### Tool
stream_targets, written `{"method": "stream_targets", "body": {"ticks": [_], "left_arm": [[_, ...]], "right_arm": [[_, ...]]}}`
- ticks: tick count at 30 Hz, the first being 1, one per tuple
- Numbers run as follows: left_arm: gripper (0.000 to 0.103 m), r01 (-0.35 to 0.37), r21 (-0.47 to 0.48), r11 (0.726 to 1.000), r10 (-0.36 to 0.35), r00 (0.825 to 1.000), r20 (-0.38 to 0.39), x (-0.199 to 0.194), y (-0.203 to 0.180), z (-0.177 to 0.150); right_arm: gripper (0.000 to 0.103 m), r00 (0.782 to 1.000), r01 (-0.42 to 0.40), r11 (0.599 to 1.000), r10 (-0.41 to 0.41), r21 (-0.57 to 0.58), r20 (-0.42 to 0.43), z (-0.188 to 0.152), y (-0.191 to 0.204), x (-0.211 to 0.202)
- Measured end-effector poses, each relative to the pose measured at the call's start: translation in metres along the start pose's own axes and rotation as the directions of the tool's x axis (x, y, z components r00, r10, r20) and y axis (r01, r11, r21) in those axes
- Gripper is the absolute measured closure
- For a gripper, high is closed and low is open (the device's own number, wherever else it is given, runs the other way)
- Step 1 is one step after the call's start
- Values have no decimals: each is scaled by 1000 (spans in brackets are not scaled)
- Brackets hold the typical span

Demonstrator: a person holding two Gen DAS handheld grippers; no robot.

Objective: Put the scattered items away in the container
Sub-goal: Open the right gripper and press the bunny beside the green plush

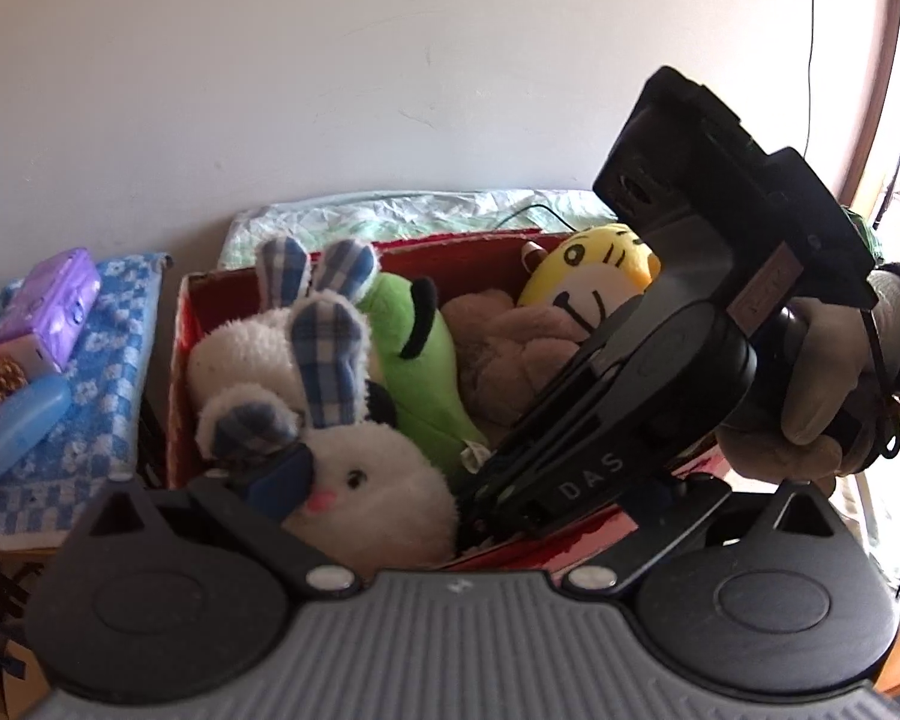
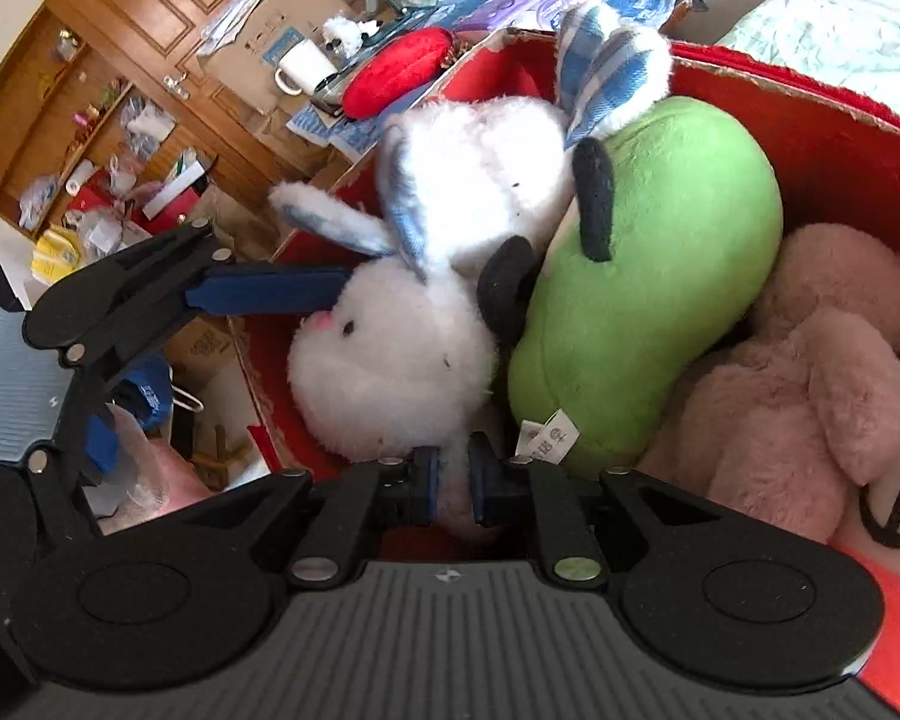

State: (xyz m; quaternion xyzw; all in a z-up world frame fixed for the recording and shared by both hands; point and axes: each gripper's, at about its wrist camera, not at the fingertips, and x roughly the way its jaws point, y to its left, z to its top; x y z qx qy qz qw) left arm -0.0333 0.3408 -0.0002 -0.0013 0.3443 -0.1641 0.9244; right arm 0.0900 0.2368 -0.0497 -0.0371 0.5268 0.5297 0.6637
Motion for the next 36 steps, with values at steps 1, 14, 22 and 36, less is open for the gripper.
{"method": "stream_targets", "body": {"ticks": [1, 14, 22, 36], "left_arm": [[1, 5, 6, 1000, -5, 1000, -1, -1, 0, 0], [2, 68, -106, 992, -65, 997, 37, -13, 17, 5], [11, 93, -125, 988, -91, 996, 23, -18, 24, 7], [11, 25, -119, 993, -32, 998, -55, -4, 28, 2]], "right_arm": [[88, 1000, 10, 1000, -10, -5, -2, -1, 1, -2], [82, 991, -23, 990, 5, 136, 136, -5, -19, -44], [90, 988, 5, 993, -23, 120, 151, -4, -16, -61], [92, 989, 28, 993, -44, 117, 142, -6, -6, -39]]}}
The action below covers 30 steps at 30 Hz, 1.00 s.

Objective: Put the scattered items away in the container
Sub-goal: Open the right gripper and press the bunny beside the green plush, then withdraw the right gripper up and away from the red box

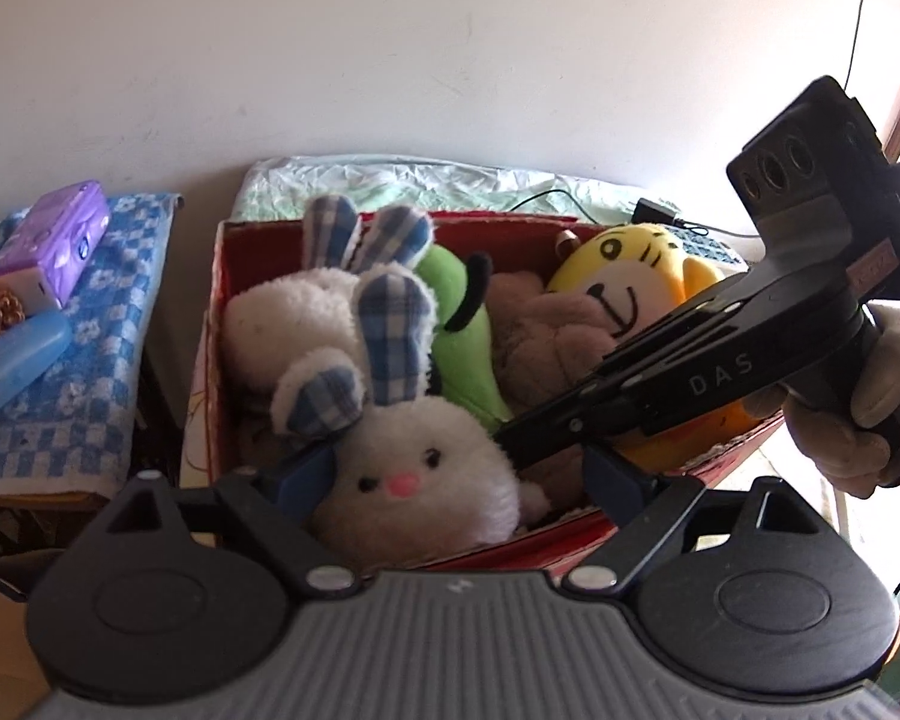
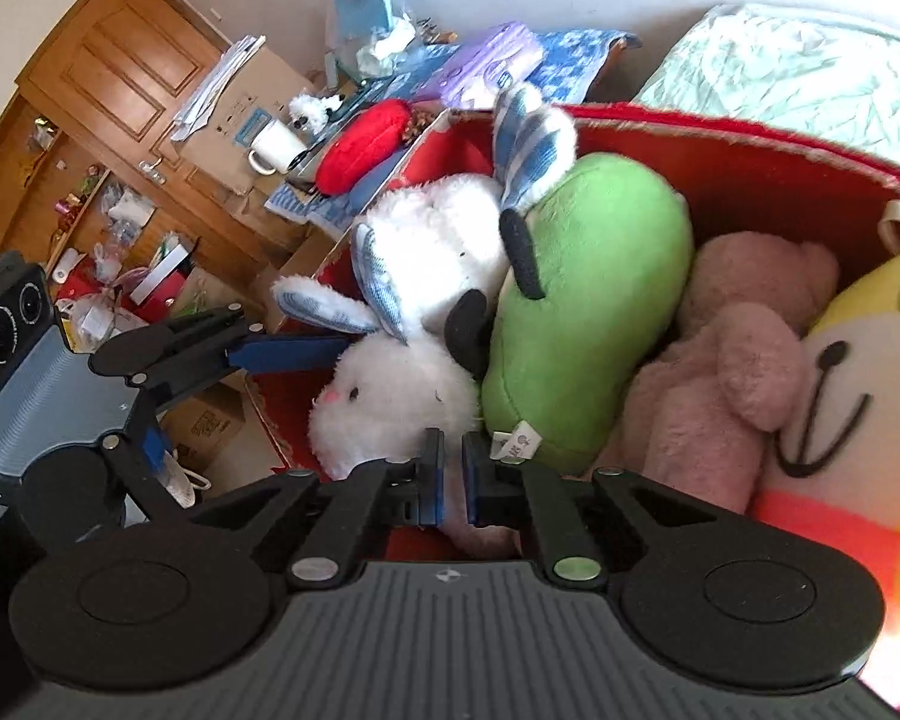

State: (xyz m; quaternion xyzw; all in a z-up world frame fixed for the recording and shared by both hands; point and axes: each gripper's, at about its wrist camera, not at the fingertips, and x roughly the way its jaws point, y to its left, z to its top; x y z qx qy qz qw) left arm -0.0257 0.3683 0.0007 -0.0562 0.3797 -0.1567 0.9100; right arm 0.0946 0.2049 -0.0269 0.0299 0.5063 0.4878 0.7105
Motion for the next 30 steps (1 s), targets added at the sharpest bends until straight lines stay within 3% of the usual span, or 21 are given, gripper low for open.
{"method": "stream_targets", "body": {"ticks": [6, 9, 12, 15, 19, 24, 27, 30], "left_arm": [[10, -22, 24, 999, 21, 1000, 23, -4, -13, 2], [8, -96, 36, 995, 95, 995, 23, -1, -18, 5], [8, -110, 10, 994, 110, 994, 10, 1, -19, 5], [9, -129, 4, 992, 129, 992, 15, -1, -22, 4], [20, -148, -32, 988, 150, 988, 50, -8, -20, 8], [20, -198, -70, 978, 200, 980, 11, -3, -25, 12], [20, -251, -103, 962, 253, 967, 6, -5, -29, 15], [19, -318, -117, 941, 320, 948, -7, -5, -38, 17]], "right_arm": [[88, 996, 37, 998, -42, 56, 84, -9, -1, -17], [84, 985, 45, 991, -64, 123, 159, -19, 1, -26], [81, 955, 152, 980, -179, 128, 238, -34, 22, -31], [79, 921, 203, 962, -251, 183, 298, -47, 36, -40], [78, 882, 269, 937, -332, 221, 334, -54, 44, -53], [73, 864, 287, 921, -368, 265, 343, -61, 43, -64], [53, 850, 306, 914, -388, 266, 355, -65, 46, -68], [47, 842, 306, 916, -387, 259, 377, -68, 50, -74]]}}
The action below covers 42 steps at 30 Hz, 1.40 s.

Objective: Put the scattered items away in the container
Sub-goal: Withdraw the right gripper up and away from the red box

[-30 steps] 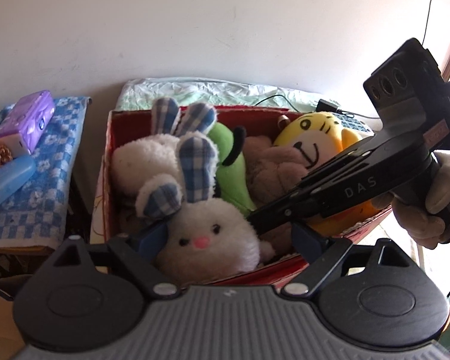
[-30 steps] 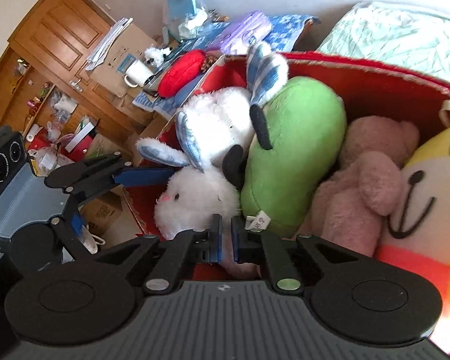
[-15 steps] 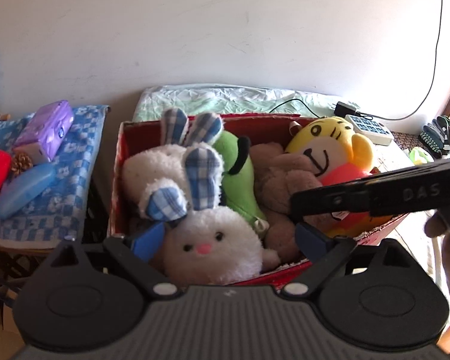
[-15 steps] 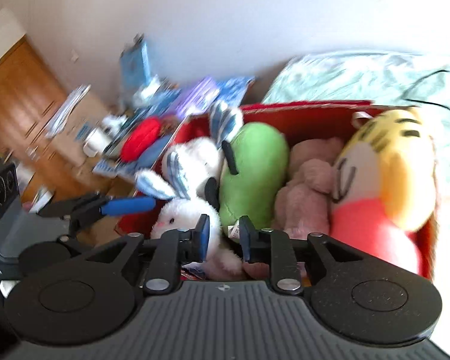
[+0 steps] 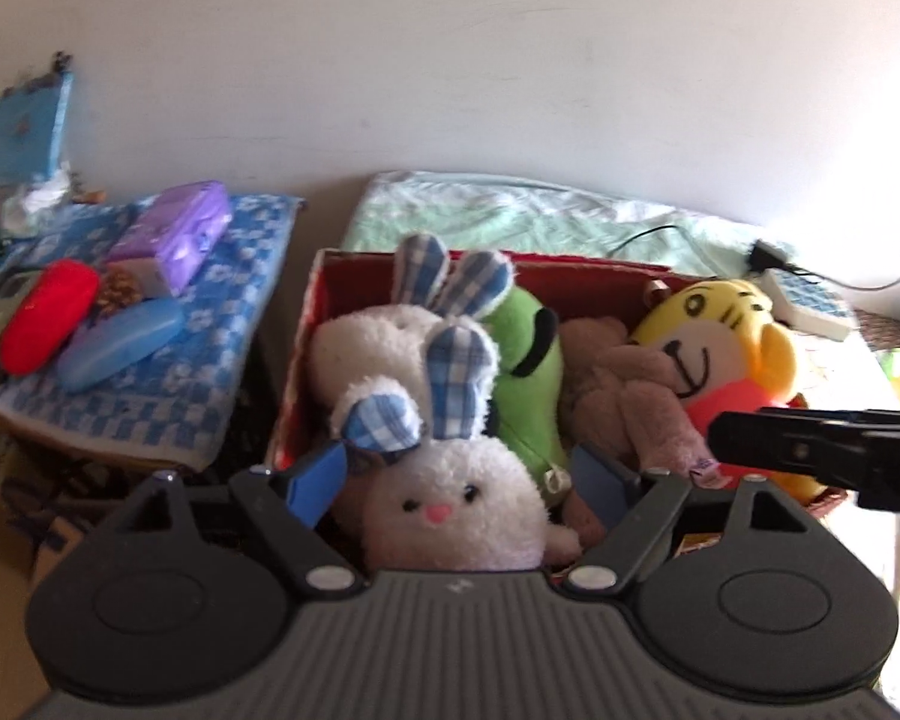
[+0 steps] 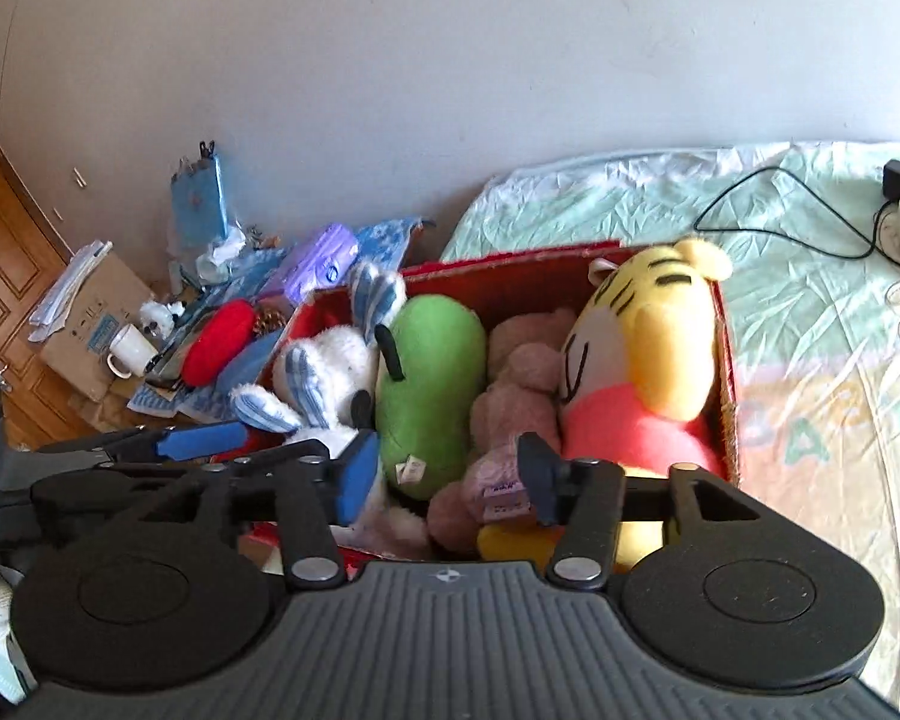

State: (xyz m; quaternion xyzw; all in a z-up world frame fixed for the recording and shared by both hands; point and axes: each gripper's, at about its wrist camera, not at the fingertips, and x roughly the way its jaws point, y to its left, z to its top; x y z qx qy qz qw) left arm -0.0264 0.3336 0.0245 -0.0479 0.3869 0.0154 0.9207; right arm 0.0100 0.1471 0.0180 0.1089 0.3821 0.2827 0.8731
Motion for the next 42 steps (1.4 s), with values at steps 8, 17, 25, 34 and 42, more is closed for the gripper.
{"method": "stream_targets", "body": {"ticks": [8, 17, 25, 34, 42], "left_arm": [[9, -160, -33, 987, 159, 987, -24, -1, -28, 1], [3, -284, -57, 957, 283, 959, -23, -8, -49, -1], [3, -331, -73, 941, 330, 943, -35, -16, -51, -4], [2, -272, -25, 962, 270, 960, -78, -24, -44, 0], [2, -209, -6, 978, 208, 975, -78, -33, -37, 0]], "right_arm": [[48, 999, 38, 999, -38, -29, -1, 1, 2, -12], [44, 999, 41, 999, -41, -35, 4, -4, -7, -18], [41, 1000, -5, 1000, 5, 7, -16, -6, -12, -18], [41, 999, 15, 998, -17, 58, 31, -5, 6, -33], [24, 988, 118, 987, -128, 106, 90, -5, 23, -52]]}}
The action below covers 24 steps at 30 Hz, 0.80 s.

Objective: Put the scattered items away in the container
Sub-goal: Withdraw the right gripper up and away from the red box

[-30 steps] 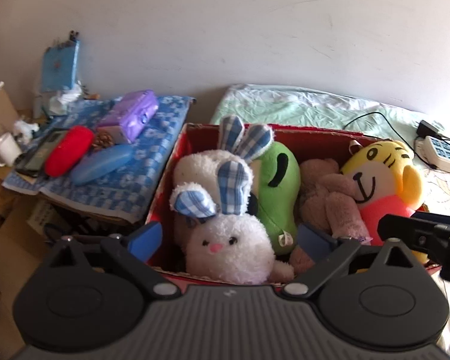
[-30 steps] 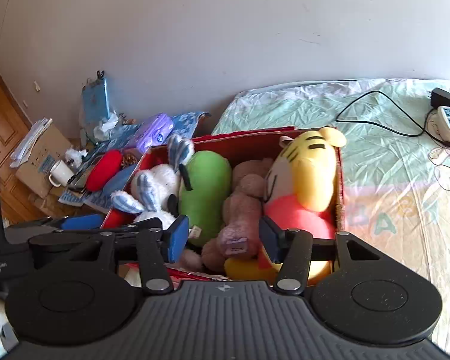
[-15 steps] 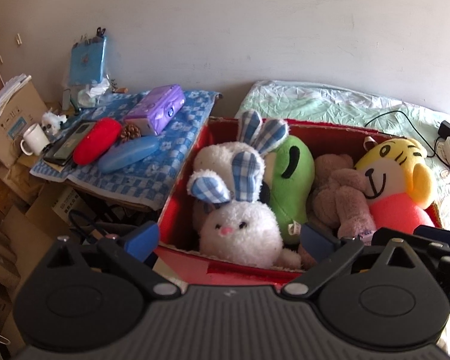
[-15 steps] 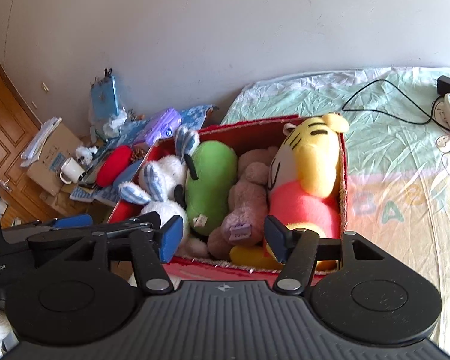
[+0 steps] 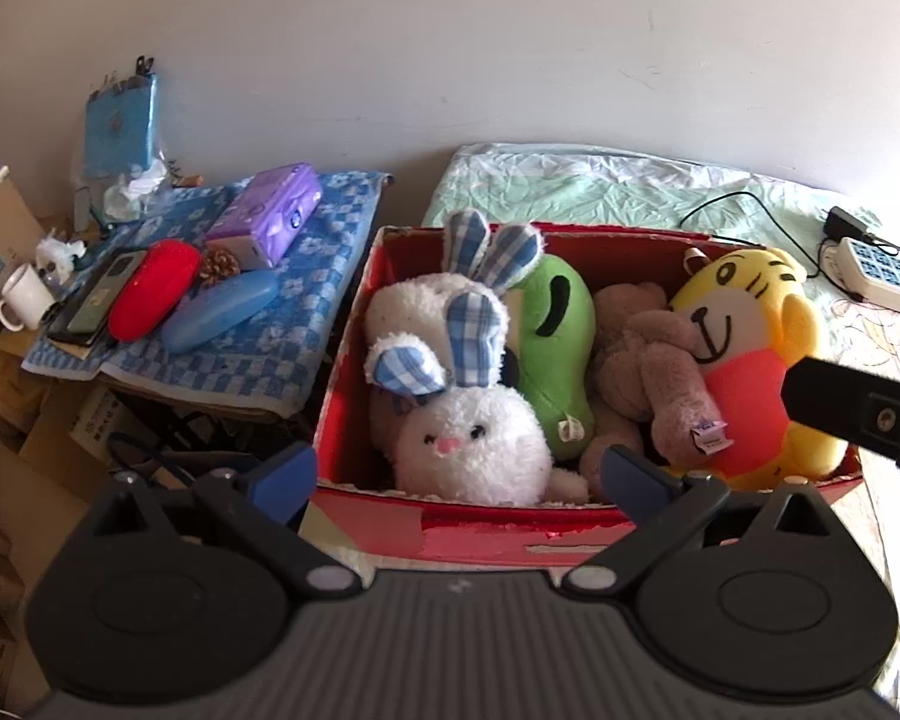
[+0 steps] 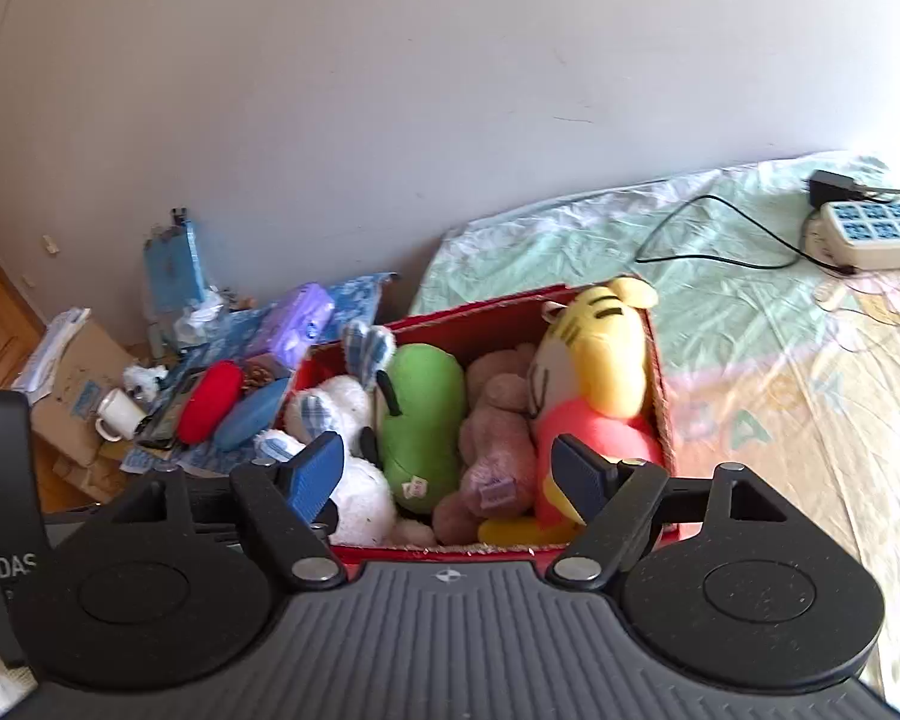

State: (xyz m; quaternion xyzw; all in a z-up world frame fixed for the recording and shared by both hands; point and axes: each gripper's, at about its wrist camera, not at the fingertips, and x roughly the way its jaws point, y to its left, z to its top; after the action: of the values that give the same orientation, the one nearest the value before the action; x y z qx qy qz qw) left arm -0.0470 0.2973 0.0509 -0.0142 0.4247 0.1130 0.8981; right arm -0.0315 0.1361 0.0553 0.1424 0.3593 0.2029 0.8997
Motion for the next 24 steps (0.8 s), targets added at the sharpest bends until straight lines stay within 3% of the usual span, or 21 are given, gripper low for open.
{"method": "stream_targets", "body": {"ticks": [7, 15, 24], "left_arm": [[1, 12, -12, 1000, -12, 998, 55, -12, 1, -7], [1, 17, 16, 1000, -17, 1000, -12, -6, 2, -14], [1, 20, 5, 1000, -20, 998, -66, 2, 9, -22]], "right_arm": [[24, 996, 87, 996, -87, 11, 7, -10, 10, -6], [20, 979, 199, 980, -199, 6, -53, -22, 14, -2], [19, 970, 229, 973, -227, 15, -92, -27, 17, -1]]}}
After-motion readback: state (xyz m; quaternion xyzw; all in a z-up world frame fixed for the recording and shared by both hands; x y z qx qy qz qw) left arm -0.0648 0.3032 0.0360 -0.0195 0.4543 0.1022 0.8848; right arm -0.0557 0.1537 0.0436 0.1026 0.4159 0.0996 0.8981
